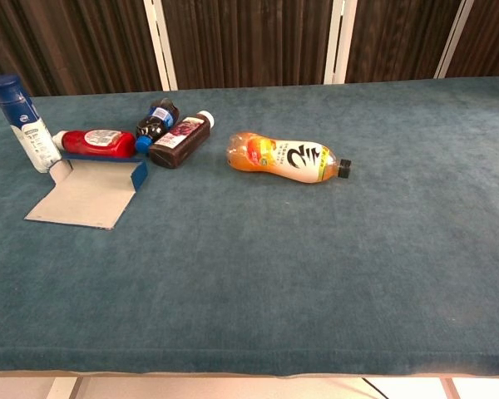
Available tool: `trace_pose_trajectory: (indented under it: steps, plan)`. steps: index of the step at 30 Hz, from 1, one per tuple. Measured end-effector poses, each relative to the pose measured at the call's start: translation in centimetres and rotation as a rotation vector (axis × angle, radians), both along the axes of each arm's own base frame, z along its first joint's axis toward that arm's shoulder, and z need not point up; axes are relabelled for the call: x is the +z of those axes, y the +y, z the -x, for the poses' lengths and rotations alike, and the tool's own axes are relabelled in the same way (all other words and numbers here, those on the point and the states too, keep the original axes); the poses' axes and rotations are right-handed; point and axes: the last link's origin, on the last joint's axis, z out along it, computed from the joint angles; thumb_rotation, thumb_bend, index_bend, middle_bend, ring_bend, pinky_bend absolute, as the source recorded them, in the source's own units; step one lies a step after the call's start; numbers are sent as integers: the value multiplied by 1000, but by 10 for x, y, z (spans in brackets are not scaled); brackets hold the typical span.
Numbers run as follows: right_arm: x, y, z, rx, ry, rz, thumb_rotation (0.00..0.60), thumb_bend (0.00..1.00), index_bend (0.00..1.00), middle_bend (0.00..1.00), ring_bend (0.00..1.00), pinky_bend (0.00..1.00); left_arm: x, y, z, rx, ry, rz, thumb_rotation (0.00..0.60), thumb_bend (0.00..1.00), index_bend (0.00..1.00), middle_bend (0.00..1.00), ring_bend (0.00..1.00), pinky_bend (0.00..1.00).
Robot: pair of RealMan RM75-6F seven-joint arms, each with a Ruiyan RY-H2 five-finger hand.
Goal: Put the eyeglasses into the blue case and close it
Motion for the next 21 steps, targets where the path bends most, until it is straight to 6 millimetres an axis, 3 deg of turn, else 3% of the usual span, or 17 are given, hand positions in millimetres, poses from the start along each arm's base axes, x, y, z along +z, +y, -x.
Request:
trace_pose_trajectory:
  steps: [9,21]
  plan:
    - [6,1,1,-3,-17,14,600,66,0,0,0,0,-37,20,-20,-42,-27,36,600,280,0,0,0,50]
    - [8,2,1,-3,-22,10,600,67,0,0,0,0,-47,42,-39,-64,-65,21,600,282,0,0,0,60]
